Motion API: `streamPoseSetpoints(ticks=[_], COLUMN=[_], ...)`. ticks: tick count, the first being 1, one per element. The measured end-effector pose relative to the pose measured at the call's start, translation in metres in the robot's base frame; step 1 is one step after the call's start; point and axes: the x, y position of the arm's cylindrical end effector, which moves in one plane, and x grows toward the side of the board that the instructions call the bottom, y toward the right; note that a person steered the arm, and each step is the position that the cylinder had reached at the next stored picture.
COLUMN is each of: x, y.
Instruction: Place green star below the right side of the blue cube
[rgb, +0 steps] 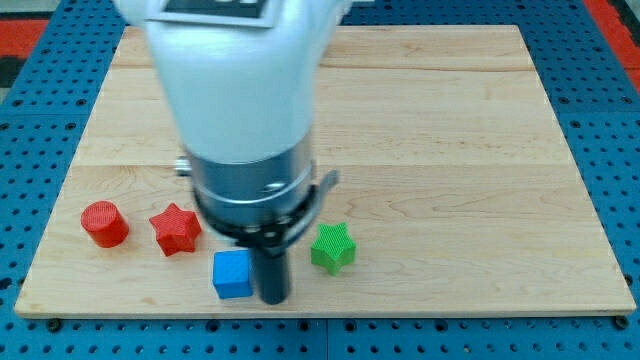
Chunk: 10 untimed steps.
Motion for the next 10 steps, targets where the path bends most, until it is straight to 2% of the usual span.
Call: streamPoseSetpoints(ticks=[1,2,3,4,5,6,7,8,10], x=[-0.02,-0.024,-0.032,-0.084,-0.097,-0.082,-0.041,-0.053,-0.052], y=[-0.083,-0.092,0.006,0.03,0.079,0.171,0.183,0.166,0.077])
